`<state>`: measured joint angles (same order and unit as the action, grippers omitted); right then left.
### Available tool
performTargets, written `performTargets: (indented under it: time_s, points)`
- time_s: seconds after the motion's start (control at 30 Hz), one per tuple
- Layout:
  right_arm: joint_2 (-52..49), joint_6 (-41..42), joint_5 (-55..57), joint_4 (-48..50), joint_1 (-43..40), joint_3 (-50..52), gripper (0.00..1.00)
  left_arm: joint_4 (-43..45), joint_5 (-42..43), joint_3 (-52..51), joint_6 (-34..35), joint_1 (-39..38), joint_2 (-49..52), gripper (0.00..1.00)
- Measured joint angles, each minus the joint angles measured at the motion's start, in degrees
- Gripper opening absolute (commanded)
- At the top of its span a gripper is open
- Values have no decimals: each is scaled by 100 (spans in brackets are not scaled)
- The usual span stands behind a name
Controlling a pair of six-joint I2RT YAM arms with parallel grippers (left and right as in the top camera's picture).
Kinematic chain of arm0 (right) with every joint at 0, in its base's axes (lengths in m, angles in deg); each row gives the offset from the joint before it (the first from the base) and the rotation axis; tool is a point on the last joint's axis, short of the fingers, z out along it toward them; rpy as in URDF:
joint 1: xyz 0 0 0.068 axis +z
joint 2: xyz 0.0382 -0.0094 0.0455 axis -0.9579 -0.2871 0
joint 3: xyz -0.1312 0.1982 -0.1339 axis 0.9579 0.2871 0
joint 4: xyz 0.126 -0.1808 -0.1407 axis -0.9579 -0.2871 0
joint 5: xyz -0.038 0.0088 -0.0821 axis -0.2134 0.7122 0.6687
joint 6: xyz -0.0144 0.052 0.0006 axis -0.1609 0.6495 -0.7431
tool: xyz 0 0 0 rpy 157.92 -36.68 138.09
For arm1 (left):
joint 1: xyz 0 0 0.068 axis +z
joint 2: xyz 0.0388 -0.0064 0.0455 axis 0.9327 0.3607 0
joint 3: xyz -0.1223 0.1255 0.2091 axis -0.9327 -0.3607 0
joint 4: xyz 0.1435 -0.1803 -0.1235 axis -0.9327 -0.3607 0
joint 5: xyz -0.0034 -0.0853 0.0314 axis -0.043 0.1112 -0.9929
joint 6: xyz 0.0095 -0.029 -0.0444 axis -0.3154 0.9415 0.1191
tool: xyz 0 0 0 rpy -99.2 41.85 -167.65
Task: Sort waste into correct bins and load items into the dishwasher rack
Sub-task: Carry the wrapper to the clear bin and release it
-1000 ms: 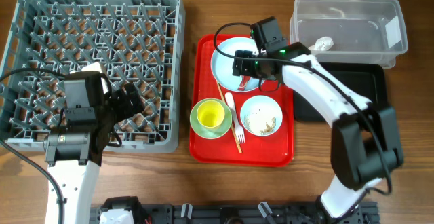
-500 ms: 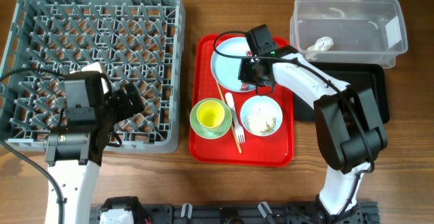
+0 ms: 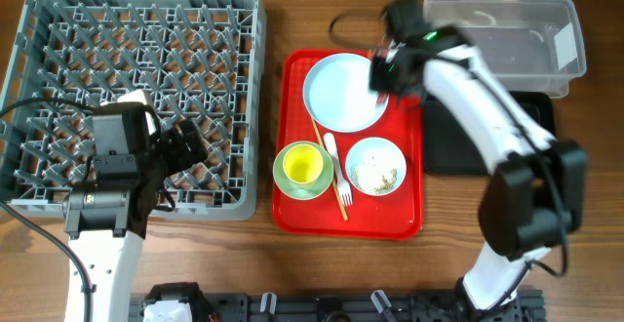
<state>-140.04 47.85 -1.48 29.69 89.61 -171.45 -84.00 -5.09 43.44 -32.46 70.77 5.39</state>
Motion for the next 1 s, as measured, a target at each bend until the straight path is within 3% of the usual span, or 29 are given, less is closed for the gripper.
performTargets:
  time_s: [0.27, 0.53, 0.83, 1.0]
  points:
    - [284, -420, 39, -1104, -531, -1432, 4, -2, 0, 0, 0, 0, 0, 100]
    - [284, -553, 39, -1266, -1362, -2243, 4, -2, 0, 0, 0, 0, 0, 100]
    - [284, -942, 284, 11, -1875, -2398, 5, -4, 0, 0, 0, 0, 0, 100]
    - [212, -1047, 588, 70, -1871, -2411, 5, -2, 0, 0, 0, 0, 0, 100]
